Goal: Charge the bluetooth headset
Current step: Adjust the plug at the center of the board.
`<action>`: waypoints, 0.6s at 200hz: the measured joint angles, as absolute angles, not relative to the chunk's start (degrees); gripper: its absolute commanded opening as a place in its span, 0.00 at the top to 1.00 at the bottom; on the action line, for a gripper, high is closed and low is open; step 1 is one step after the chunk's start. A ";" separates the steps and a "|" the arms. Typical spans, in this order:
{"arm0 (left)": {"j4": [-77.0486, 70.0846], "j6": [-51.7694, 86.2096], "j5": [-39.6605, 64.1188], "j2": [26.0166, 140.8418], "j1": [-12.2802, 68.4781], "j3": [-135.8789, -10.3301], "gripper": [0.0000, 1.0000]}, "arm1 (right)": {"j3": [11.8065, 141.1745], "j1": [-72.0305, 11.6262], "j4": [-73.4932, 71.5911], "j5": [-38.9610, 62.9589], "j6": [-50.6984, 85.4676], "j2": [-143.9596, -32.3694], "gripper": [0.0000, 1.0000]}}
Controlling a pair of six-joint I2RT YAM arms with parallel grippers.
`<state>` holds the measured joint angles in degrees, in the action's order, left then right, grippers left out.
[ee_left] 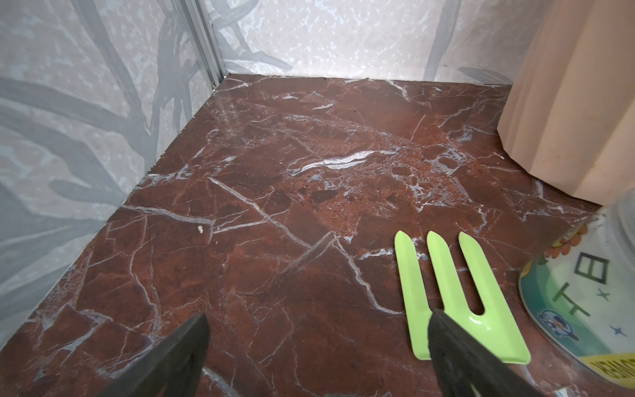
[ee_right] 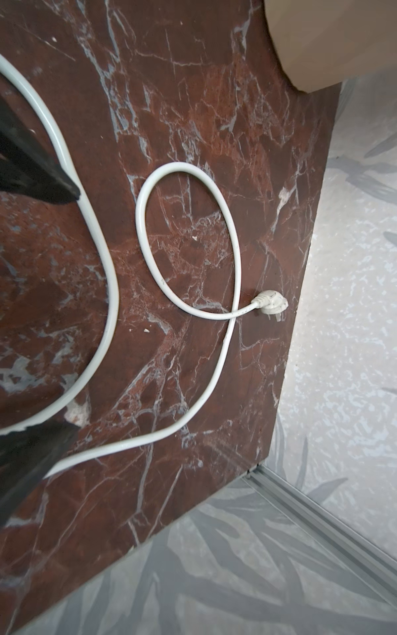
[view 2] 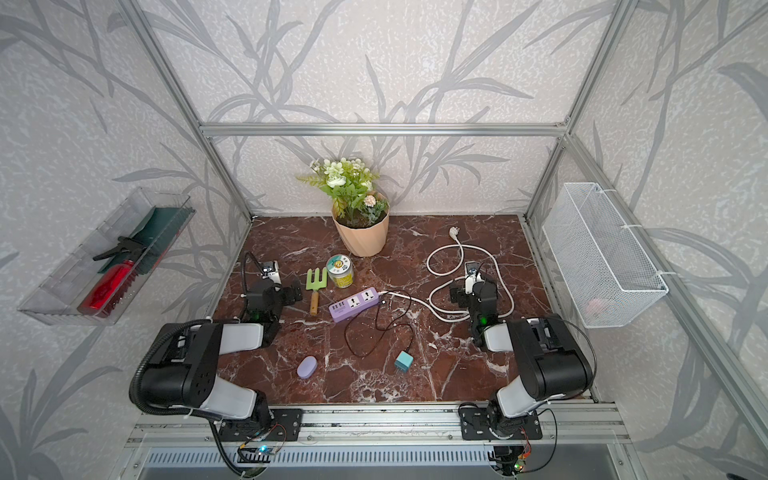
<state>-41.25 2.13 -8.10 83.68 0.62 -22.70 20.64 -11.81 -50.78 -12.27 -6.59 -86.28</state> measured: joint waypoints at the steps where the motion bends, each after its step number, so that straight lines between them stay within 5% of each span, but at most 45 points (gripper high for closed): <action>1: -40.91 2.15 -8.19 83.42 0.69 -22.74 0.01 | 20.71 -12.29 -50.46 -12.71 -6.76 -85.76 0.01; 87: 6.44 30.57 -28.03 61.54 3.01 -44.77 0.01 | 39.48 -36.18 -10.33 -32.16 0.86 -58.39 0.00; 120: 15.70 37.47 -25.12 52.77 2.46 -42.87 0.01 | 40.77 -42.04 9.41 -31.77 12.47 -53.15 0.13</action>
